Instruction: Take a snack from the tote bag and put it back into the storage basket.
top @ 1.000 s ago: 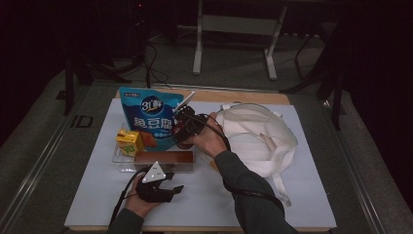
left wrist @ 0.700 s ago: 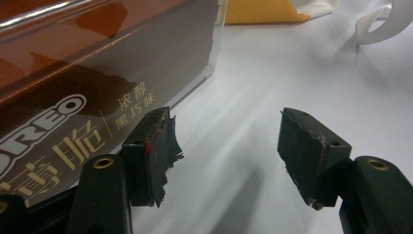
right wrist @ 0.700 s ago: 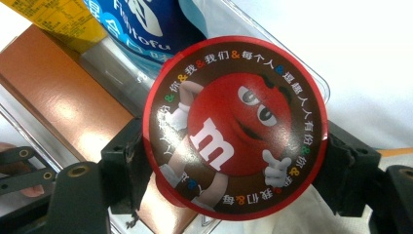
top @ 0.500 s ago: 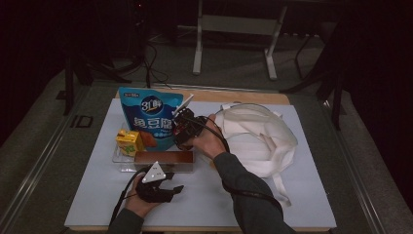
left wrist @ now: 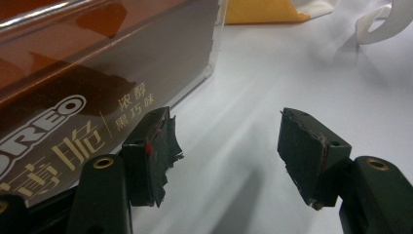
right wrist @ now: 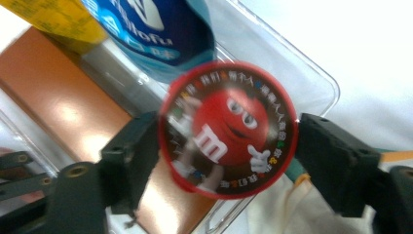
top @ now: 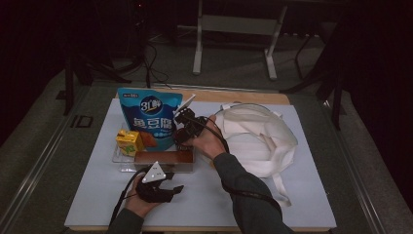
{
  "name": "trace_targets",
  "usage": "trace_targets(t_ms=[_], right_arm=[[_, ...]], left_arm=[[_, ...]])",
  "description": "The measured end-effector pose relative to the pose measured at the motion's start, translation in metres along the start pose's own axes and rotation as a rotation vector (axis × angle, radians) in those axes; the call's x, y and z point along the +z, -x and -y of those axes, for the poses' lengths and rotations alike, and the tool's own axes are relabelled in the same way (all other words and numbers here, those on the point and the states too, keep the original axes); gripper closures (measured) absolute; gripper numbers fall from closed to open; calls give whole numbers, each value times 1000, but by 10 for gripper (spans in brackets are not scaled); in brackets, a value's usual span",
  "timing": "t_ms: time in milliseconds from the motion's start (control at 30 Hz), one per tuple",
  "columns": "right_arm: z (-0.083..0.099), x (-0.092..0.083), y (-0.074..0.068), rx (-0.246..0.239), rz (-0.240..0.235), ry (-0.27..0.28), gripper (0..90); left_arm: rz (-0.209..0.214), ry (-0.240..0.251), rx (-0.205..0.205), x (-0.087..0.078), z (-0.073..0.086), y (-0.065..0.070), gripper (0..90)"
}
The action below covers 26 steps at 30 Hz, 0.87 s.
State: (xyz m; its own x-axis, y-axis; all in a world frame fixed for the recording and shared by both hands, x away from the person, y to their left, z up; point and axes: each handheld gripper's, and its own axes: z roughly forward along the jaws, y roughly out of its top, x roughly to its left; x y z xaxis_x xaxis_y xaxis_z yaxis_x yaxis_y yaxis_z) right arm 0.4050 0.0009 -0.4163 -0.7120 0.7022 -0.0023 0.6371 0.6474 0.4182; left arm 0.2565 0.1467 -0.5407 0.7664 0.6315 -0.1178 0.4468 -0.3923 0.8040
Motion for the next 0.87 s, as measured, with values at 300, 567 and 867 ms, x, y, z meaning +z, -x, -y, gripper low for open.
trace_targets(t_ms=[300, 567, 867], right_arm=[[2, -10, 9, 2, 4, 12, 262], [5, -21, 17, 11, 0, 35, 277], [9, -44, 29, 11, 1, 78, 280]], left_arm=[[-1, 0, 0, 0, 0, 0, 379], [-1, -1, -1, 0, 0, 0, 379], [-1, -3, -2, 0, 0, 0, 379]])
